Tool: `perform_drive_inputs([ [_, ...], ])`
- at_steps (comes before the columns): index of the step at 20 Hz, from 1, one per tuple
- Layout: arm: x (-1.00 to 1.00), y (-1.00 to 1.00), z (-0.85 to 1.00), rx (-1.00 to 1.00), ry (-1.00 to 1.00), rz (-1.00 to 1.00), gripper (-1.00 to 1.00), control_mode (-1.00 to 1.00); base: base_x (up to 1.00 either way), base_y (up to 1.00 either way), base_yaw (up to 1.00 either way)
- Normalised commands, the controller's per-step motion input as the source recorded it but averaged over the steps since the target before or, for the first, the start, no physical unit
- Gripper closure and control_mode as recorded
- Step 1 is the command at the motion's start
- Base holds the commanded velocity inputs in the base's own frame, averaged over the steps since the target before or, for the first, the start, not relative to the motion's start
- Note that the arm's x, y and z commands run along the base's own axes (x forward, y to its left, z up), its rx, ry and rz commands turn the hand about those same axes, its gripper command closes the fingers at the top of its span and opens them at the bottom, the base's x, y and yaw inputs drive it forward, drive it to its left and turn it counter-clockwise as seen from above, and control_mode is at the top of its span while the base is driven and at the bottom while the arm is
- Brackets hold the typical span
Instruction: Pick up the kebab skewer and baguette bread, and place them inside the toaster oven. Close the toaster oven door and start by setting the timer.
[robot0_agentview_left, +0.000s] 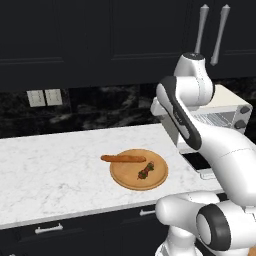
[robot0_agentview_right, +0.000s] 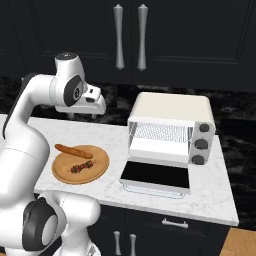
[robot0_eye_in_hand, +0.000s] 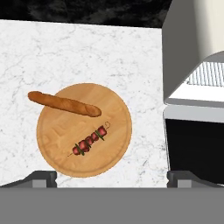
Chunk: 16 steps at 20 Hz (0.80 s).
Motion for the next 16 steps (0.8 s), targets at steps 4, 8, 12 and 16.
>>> perform_drive_inputs([
  [4, 0.0, 0.0, 0.0, 0.0, 0.0, 0.0, -1.0, 1.0, 0.0, 0.0, 0.0],
  [8, 0.0, 0.0, 0.0, 0.0, 0.0, 0.0, -1.0, 1.0, 0.0, 0.0, 0.0],
  [12, 0.0, 0.0, 0.0, 0.0, 0.0, 0.0, -1.0, -1.0, 0.0, 0.0, 0.0],
  [16, 0.0, 0.0, 0.0, 0.0, 0.0, 0.0, -1.0, -1.0, 0.0, 0.0, 0.0],
])
